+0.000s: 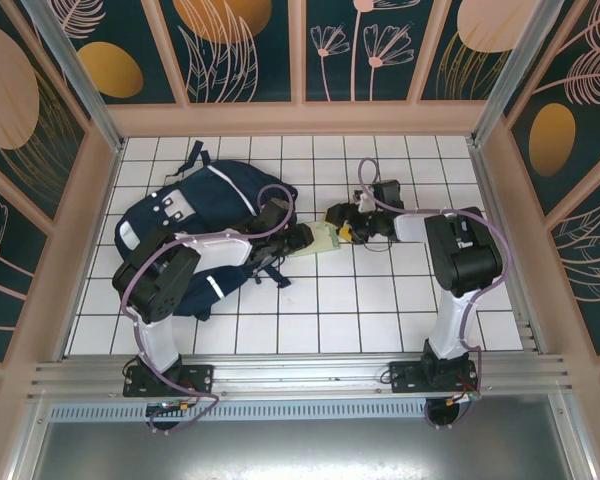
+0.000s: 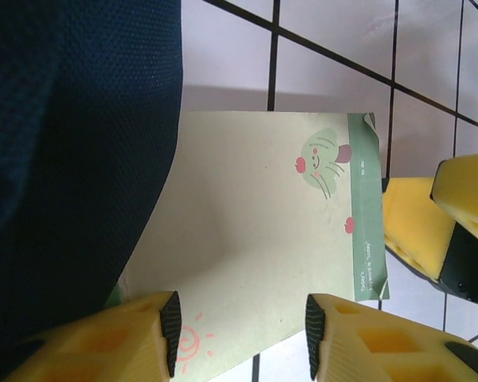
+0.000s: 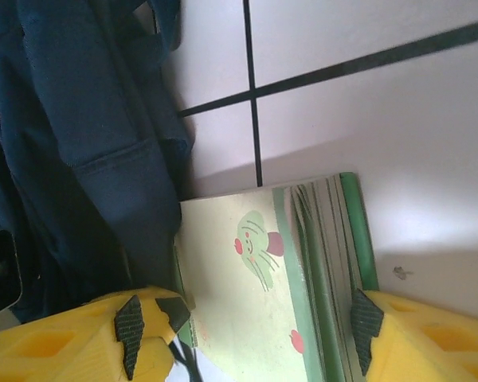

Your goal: Pack the student bag

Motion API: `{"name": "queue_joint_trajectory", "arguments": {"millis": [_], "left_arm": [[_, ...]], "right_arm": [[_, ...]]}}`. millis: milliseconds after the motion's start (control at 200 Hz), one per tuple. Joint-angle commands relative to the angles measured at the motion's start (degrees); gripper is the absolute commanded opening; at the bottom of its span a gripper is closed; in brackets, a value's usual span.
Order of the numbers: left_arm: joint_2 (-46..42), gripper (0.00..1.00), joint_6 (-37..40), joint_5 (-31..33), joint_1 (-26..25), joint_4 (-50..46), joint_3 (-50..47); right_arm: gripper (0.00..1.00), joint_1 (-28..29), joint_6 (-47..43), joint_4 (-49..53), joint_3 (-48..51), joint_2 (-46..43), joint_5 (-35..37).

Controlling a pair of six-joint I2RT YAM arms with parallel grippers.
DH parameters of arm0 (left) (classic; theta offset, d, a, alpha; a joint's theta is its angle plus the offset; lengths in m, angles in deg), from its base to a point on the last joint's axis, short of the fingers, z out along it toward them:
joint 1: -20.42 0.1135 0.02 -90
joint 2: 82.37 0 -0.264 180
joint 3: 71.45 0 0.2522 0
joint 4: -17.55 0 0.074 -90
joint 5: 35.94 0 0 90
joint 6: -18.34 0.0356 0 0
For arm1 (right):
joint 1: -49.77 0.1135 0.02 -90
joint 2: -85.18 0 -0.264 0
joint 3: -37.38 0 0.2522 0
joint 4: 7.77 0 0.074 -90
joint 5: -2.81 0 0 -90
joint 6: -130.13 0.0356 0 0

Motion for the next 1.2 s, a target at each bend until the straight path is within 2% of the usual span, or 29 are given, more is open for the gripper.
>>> {"name": "queue_joint_trajectory", "arguments": {"millis": [0,260,510,656,816,996,1196], "left_arm": [[4.19,0.45,0.91,-1.11,0.31,-2.41,-1.76],[5.76,0.40,0.72,-3.69,0.33,0.09,-2.48],[2.82,0.40,2.66,-3.81,0.27,-2.20,-2.15],[-2.15,0.46,5.20,-3.49,0.40,-5.95,-0.41],[-10.06,0.56,5.16,-2.49,1.33,-7.34,-1.07],[-15.38,0.61,1.31,-6.52,4.32,-5.80,-2.45],[-14.27,0.62,-1.09,-11.97,5.55,-1.42,-2.45]], "right_arm": [[0.67,1.20,6.76,-7.85,2.51,-2.02,-9.51],[0.56,1.36,9.51,-10.74,5.45,-4.68,-10.58],[0.39,1.54,3.49,-1.51,3.11,-3.25,-3.65],[0.16,1.43,0.99,2.65,1.48,-2.79,-0.08],[0.03,0.23,-1.62,5.92,2.65,-8.34,5.44],[0.00,-4.06,3.16,-1.93,9.51,-14.89,-0.46],[0.00,-6.34,9.85,-10.56,15.03,-22.19,-5.09]]}}
